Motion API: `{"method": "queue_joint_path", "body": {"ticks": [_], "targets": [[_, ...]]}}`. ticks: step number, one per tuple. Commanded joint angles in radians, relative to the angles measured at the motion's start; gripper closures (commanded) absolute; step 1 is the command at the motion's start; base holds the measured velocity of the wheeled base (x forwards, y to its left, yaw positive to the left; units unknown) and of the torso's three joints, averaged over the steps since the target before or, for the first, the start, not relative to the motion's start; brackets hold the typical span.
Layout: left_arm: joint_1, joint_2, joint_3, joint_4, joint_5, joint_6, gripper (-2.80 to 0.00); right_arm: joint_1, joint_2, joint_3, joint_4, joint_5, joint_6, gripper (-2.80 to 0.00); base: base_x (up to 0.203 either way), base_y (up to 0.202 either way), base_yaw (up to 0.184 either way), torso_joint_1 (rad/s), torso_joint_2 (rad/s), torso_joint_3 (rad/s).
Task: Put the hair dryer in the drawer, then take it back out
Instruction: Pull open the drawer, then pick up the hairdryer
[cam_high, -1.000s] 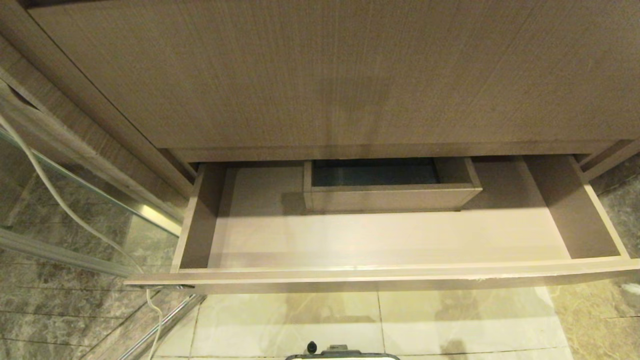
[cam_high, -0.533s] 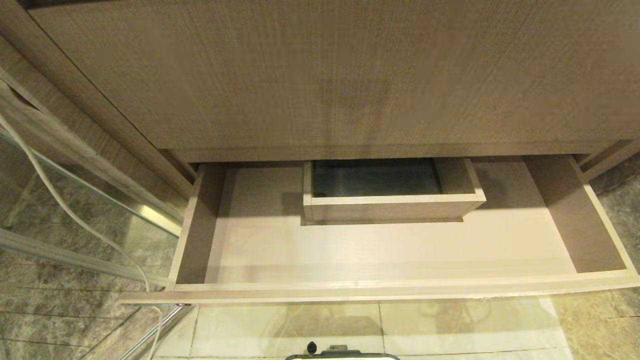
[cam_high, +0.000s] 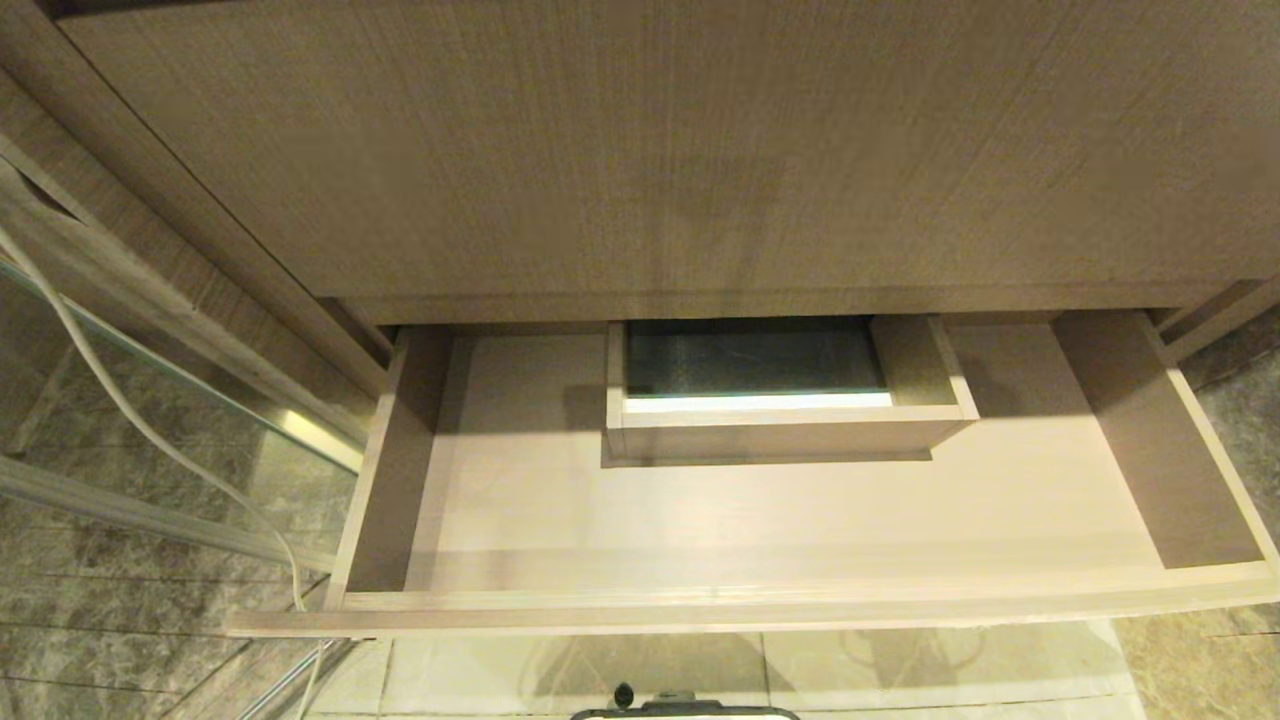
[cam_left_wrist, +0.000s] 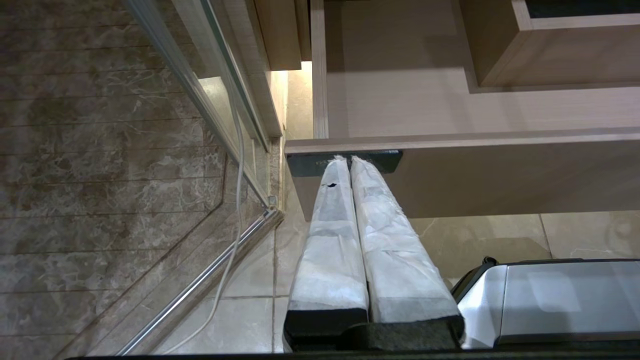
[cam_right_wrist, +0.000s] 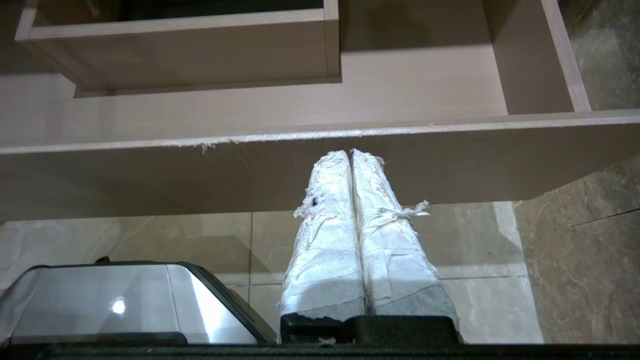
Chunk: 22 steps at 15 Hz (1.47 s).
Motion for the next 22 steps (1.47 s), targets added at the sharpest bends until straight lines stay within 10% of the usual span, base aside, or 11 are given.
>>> {"method": "queue_joint_path", "body": {"ticks": [1,22], "targets": [[0.000,0.000,0.002,0.000,0.000,0.000,0.00,-0.001,-0.004,0.002,-0.002,-0.001,0.012,0.00,0.000,0.000,0.000,0.000,0.00,0.000],[0.000,0.000,0.000,0.000,0.000,0.000,0.00,-0.001,-0.005,0.003,-0.004,-0.001,0.023,0.00,0.000,0.000,0.000,0.000,0.00,0.000]]}}
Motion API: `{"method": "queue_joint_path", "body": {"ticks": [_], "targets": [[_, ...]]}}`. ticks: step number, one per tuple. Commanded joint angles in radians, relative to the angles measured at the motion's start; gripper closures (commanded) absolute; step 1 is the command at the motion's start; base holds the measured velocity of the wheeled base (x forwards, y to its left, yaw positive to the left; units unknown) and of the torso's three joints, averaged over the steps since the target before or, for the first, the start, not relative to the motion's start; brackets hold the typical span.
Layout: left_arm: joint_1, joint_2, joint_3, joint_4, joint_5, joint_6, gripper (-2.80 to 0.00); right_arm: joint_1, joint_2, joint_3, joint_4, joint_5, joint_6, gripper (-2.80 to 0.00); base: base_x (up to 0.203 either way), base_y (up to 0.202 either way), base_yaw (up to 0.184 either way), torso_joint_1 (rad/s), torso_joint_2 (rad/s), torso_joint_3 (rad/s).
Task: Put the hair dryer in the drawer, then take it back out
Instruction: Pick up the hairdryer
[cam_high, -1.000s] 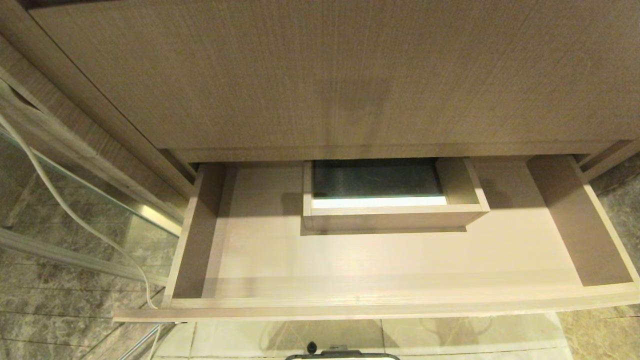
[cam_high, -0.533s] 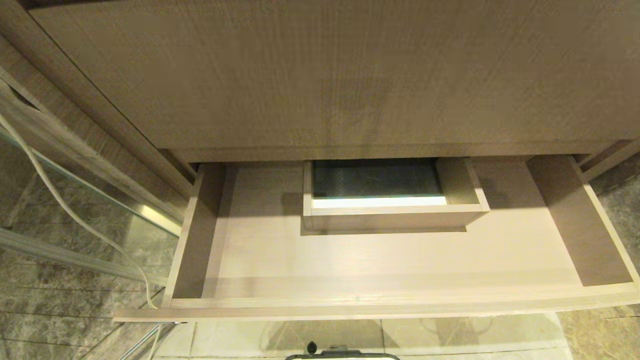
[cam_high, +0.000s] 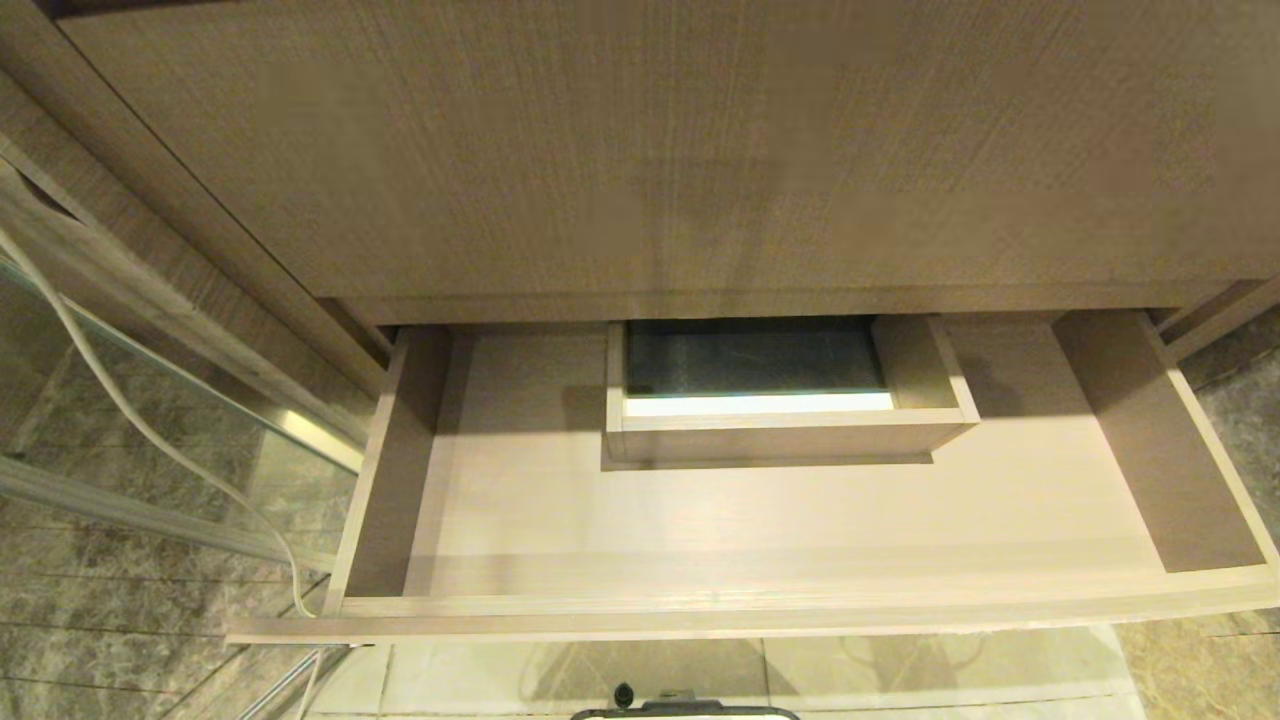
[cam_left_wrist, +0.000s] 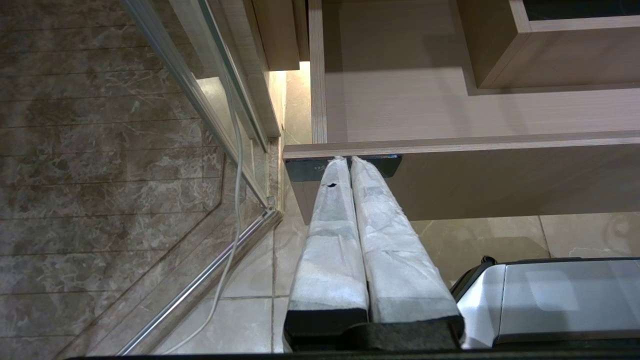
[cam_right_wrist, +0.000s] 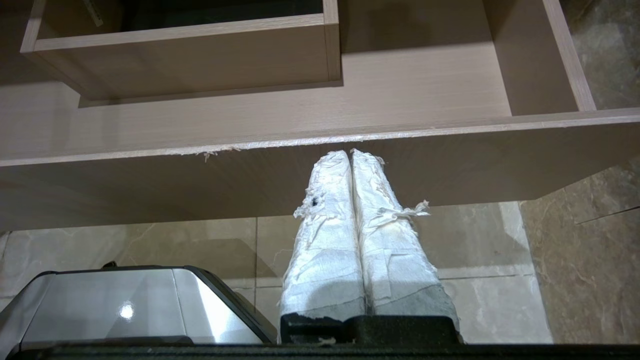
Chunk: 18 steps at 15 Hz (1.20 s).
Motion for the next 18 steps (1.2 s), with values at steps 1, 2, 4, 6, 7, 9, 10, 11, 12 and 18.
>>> {"method": "queue_joint_path", "body": {"ticks": [1,2,4,6,7,9,10,11,12,18], "targets": [[0.000,0.000,0.001,0.000,0.000,0.000,0.00,0.000,-0.001,0.002,0.000,0.000,0.000,0.00,0.000,0.000,0.000,0.000,0.00,0.000],[0.000,0.000,0.000,0.000,0.000,0.000,0.00,0.000,0.000,0.002,0.000,0.000,0.000,0.00,0.000,0.000,0.000,0.000,0.00,0.000],[0.000,-0.001,0.000,0.000,0.000,0.000,0.00,0.000,-0.002,0.002,0.000,0.000,0.000,0.00,0.000,0.000,0.000,0.000,0.00,0.000],[0.000,0.000,0.001,0.000,0.000,0.000,0.00,0.000,-0.002,0.002,0.000,0.000,0.000,0.00,0.000,0.000,0.000,0.000,0.00,0.000],[0.000,0.000,0.001,0.000,0.000,0.000,0.00,0.000,-0.002,0.002,0.001,0.000,0.000,0.00,0.000,0.000,0.000,0.000,0.00,0.000],[0.000,0.000,0.001,0.000,0.000,0.000,0.00,0.001,-0.002,0.003,0.003,-0.001,-0.005,0.00,0.000,0.000,0.000,0.000,0.00,0.000],[0.000,0.000,0.002,0.000,0.000,0.000,0.00,0.001,-0.002,0.003,0.003,0.000,-0.006,0.00,0.000,0.000,0.000,0.000,0.00,0.000],[0.000,0.000,0.000,0.000,0.000,0.000,0.00,0.000,-0.001,0.003,0.003,0.000,-0.003,0.00,0.000,0.000,0.000,0.000,0.00,0.000],[0.000,0.000,0.000,0.000,0.000,0.000,0.00,0.000,0.000,0.003,0.003,-0.001,-0.006,0.00,0.000,0.000,0.000,0.000,0.00,0.000],[0.000,0.000,0.000,0.000,0.000,0.000,0.00,0.000,-0.001,0.003,0.003,-0.001,-0.003,0.00,0.000,0.000,0.000,0.000,0.00,0.000]]}}
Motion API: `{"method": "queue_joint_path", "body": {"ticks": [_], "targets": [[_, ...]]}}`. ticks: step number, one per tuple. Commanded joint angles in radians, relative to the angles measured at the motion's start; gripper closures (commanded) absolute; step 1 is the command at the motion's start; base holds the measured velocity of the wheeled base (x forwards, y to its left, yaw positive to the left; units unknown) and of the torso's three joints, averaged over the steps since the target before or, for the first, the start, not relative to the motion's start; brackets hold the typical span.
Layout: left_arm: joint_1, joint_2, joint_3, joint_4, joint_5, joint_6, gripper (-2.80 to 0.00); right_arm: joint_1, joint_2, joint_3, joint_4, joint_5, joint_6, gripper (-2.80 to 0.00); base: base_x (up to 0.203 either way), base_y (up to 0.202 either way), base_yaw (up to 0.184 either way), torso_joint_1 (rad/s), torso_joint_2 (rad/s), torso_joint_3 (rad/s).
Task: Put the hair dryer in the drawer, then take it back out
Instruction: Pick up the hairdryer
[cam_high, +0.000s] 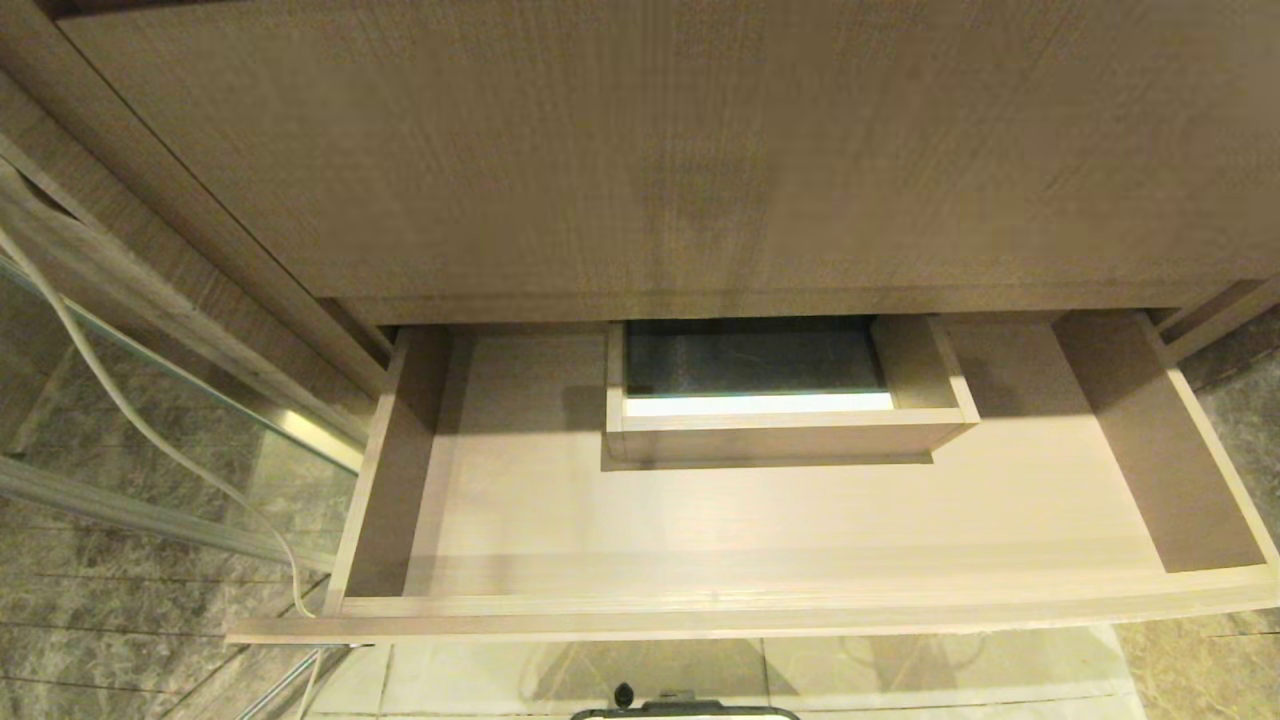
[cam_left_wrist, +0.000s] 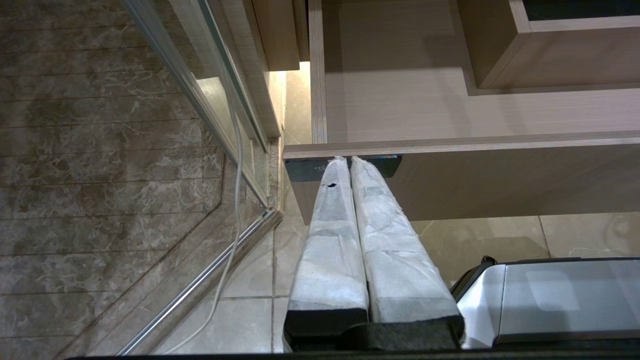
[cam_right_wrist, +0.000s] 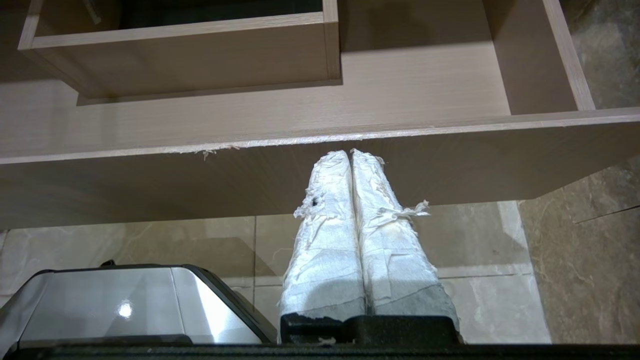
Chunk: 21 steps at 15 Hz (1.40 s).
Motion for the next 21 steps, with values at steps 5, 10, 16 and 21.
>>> {"method": "queue_joint_path", "body": {"ticks": [5,10,16,21], "targets": [[0.000,0.000,0.002,0.000,0.000,0.000,0.00,-0.001,-0.001,0.003,-0.001,0.001,0.002,0.00,0.000,0.000,0.000,0.000,0.00,0.000],[0.000,0.000,0.002,0.000,0.000,0.000,0.00,0.000,-0.001,0.002,-0.001,0.001,0.001,0.00,0.000,0.000,0.000,0.000,0.00,0.000],[0.000,0.000,0.000,0.000,0.000,0.000,0.00,0.000,-0.001,0.002,-0.001,0.000,0.001,0.00,0.000,0.000,0.000,0.000,0.00,0.000],[0.000,-0.002,0.001,0.000,0.000,0.000,0.00,0.000,-0.001,0.002,-0.004,0.001,0.002,0.00,0.000,0.000,0.000,0.000,0.00,0.000]]}}
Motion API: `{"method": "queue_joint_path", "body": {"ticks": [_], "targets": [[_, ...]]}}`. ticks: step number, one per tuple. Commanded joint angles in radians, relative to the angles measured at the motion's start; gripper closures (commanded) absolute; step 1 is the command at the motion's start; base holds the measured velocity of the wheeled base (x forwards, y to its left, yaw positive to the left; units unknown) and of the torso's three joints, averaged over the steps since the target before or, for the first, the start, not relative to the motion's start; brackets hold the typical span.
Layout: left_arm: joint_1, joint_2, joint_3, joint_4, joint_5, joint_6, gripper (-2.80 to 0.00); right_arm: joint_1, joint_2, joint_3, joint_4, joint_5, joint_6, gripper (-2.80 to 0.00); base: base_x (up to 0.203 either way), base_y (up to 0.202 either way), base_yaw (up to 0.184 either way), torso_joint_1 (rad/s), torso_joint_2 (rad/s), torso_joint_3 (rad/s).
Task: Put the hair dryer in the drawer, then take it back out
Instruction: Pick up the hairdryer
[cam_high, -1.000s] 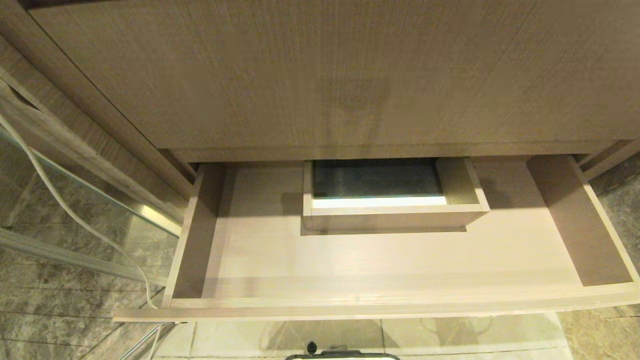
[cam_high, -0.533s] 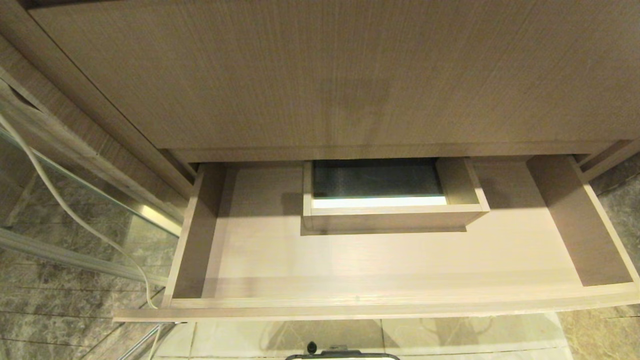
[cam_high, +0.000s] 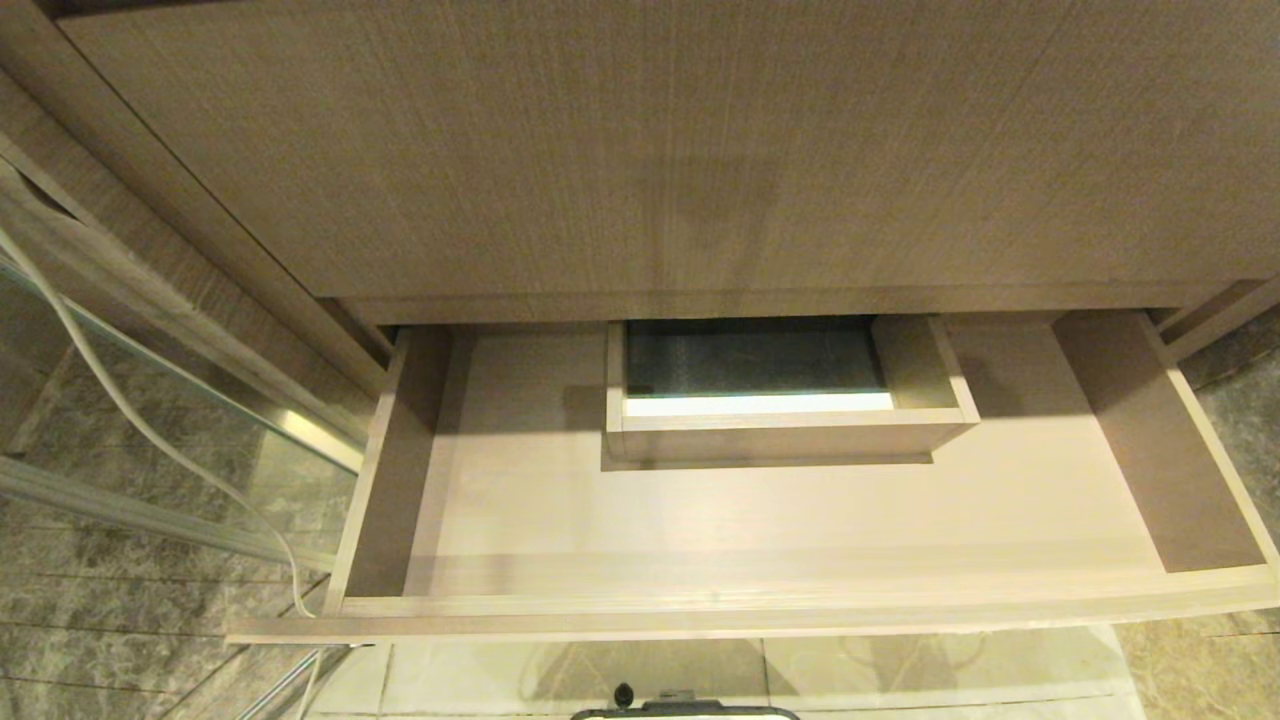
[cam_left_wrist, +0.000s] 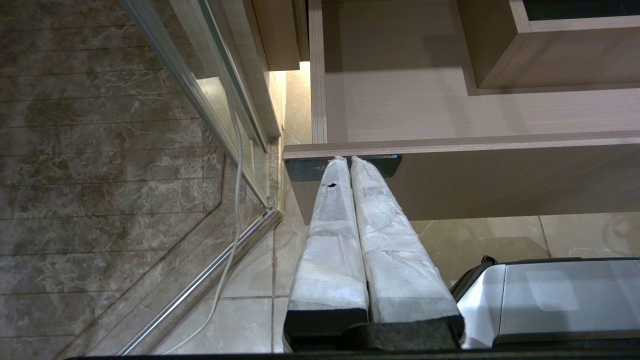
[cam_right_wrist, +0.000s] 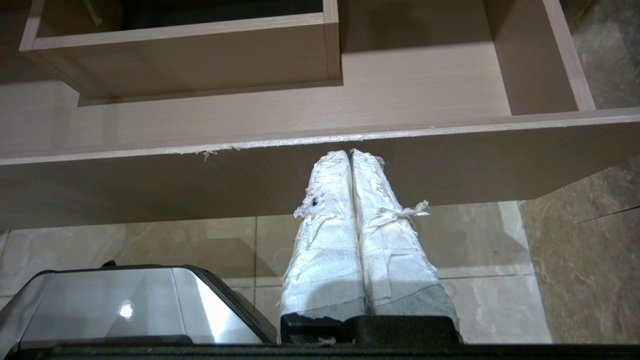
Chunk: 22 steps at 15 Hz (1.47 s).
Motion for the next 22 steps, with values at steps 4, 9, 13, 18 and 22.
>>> {"method": "queue_joint_path", "body": {"ticks": [4,9,13,18,22], "targets": [[0.000,0.000,0.002,0.000,0.000,0.000,0.00,0.000,-0.002,0.002,0.002,-0.001,-0.001,0.00,0.000,0.000,0.000,0.149,-0.25,-0.091],[0.000,0.000,0.000,0.000,0.000,0.000,0.00,0.000,-0.002,0.002,0.002,-0.001,-0.001,0.00,0.000,0.000,0.000,0.233,-0.47,-0.214],[0.000,0.000,0.002,0.000,0.000,0.000,0.00,0.000,-0.002,0.002,0.000,-0.001,0.002,0.00,0.000,0.000,0.000,0.147,-0.49,-0.220],[0.000,0.000,0.002,0.000,0.000,0.000,0.00,0.000,-0.002,0.002,0.000,-0.001,0.001,0.00,0.000,0.000,0.000,0.365,-0.50,-0.237],[0.000,0.000,0.002,0.000,0.000,0.000,0.00,0.000,-0.002,0.003,0.002,-0.001,0.000,0.00,0.000,0.000,0.000,0.290,-0.53,-0.252]]}}
